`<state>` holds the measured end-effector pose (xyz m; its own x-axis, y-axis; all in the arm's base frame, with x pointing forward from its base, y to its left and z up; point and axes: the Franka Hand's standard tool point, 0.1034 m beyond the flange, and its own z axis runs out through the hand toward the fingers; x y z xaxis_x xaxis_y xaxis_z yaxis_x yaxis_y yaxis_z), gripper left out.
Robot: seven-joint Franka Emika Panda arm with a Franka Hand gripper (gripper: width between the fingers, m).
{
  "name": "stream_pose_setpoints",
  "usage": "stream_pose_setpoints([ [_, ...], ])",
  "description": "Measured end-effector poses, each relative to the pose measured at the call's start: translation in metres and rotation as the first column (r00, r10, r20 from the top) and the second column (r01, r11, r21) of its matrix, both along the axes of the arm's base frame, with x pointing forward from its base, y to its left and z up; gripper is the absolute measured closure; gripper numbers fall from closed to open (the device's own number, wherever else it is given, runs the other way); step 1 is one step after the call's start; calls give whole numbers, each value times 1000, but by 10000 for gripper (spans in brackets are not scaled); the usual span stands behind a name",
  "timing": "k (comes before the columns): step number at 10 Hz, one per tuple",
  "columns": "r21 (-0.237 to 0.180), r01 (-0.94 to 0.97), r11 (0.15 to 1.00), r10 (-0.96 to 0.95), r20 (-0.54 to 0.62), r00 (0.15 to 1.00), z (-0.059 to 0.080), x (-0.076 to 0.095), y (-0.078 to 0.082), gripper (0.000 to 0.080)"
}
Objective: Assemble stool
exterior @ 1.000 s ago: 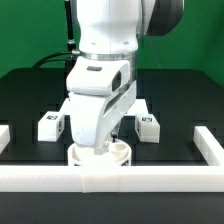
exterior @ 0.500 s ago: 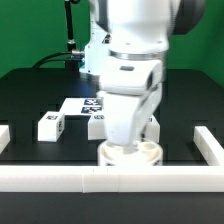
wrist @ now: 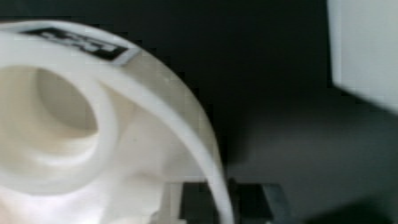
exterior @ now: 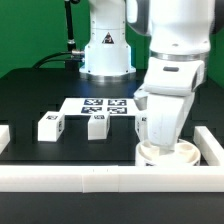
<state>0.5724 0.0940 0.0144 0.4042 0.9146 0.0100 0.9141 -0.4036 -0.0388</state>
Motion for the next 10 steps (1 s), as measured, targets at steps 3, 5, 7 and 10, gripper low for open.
stream_pose_setpoints([
  [3, 1, 23, 1000, -23, 5, 1000, 0, 0, 14, 771],
  [5, 1, 25, 1000, -25, 6, 1000, 0, 0, 13, 771],
  [7, -2, 27, 1000, -27, 2, 1000, 3, 1, 10, 771],
  [10, -9, 48, 999, -48, 13, 999, 23, 3, 2, 428],
])
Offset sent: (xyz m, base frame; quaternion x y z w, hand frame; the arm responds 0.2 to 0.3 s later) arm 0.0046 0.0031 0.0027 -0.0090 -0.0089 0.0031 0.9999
